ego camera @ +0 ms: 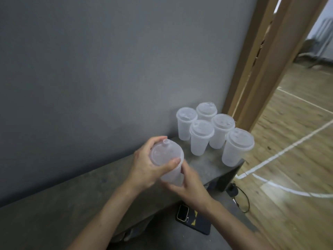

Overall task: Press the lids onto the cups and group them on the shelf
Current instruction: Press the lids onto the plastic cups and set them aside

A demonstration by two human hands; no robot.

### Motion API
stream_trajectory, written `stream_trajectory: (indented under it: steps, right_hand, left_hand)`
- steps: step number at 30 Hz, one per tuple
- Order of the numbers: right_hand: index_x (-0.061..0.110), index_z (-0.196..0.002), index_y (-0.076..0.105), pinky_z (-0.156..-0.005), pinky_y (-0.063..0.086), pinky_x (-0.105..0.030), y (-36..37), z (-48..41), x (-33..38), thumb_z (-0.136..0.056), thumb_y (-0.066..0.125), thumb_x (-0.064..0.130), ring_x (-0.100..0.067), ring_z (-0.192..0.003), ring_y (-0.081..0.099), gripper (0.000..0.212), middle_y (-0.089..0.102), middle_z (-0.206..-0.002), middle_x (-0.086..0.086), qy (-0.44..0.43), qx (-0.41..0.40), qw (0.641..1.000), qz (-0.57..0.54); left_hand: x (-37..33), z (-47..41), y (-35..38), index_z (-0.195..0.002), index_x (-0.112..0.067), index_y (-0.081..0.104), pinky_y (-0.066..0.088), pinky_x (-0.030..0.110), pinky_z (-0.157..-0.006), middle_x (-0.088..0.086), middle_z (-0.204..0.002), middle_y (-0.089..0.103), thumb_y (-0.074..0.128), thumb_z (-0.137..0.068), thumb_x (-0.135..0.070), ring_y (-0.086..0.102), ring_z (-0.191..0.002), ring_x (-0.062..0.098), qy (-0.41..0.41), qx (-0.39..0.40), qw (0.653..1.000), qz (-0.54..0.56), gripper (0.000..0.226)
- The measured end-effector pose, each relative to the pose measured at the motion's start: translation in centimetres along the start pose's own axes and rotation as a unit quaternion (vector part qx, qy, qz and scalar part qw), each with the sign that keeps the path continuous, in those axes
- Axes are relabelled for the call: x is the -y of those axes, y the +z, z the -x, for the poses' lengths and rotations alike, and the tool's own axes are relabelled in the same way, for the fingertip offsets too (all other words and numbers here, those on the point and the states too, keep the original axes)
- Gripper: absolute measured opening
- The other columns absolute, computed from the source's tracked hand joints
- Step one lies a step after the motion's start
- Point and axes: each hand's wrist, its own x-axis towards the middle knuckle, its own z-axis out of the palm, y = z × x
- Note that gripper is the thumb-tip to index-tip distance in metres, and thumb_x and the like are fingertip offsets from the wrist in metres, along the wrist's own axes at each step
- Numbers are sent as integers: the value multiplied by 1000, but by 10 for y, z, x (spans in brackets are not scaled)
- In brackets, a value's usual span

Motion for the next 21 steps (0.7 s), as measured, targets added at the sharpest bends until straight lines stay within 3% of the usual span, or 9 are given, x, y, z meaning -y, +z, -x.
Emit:
stream_trajectory:
  steps: [3,5,7,11,16,21]
  right_hand:
    - [39,-145,43,-102,52,-24,-14,3,-23,-84,84,44,0,-129,54,74,51,-139,17,21,-35,998,49]
    - [41,-140,43,-103,52,-27,-28,6,-44,-81,85,47,2,-127,52,73,50,-135,15,50,-90,992,72]
    - [34,-141,45,-104,49,-25,-45,9,-62,-78,89,43,2,-126,52,78,54,-134,10,77,-166,979,90]
    - [15,-145,48,-97,38,-4,-69,8,-79,-79,88,31,-5,-128,53,79,58,-139,4,86,-237,959,128]
    - [14,-145,47,-100,44,-29,-75,1,-87,-79,88,25,-15,-128,54,78,59,-141,-1,110,-279,945,134]
    - [12,-144,47,-98,44,-28,-75,0,-91,-80,87,23,-18,-128,54,76,59,-141,-4,130,-283,940,142]
  left_hand:
    - [10,-5,20,-148,-40,36,46,27,-107,-25,-144,47,81,-60,-71,49,-130,-4,-34,93,995,-13,104]
    - [18,-4,32,-154,-36,27,43,28,-111,-23,-151,40,81,-63,-69,46,-134,-5,-55,112,992,24,111]
    - [27,-3,42,-150,-32,33,44,27,-111,-20,-149,44,83,-72,-61,49,-130,-6,-59,104,991,55,97]
    - [39,1,50,-135,-28,51,46,34,-112,-13,-138,57,74,-83,-44,56,-124,-3,-70,107,990,54,59]
    - [48,0,51,-123,-27,60,49,35,-108,-12,-128,64,71,-88,-41,62,-120,4,-71,111,990,55,40]
    - [55,0,52,-121,-23,61,51,27,-104,-10,-126,66,69,-94,-22,63,-116,4,-72,116,989,61,28]
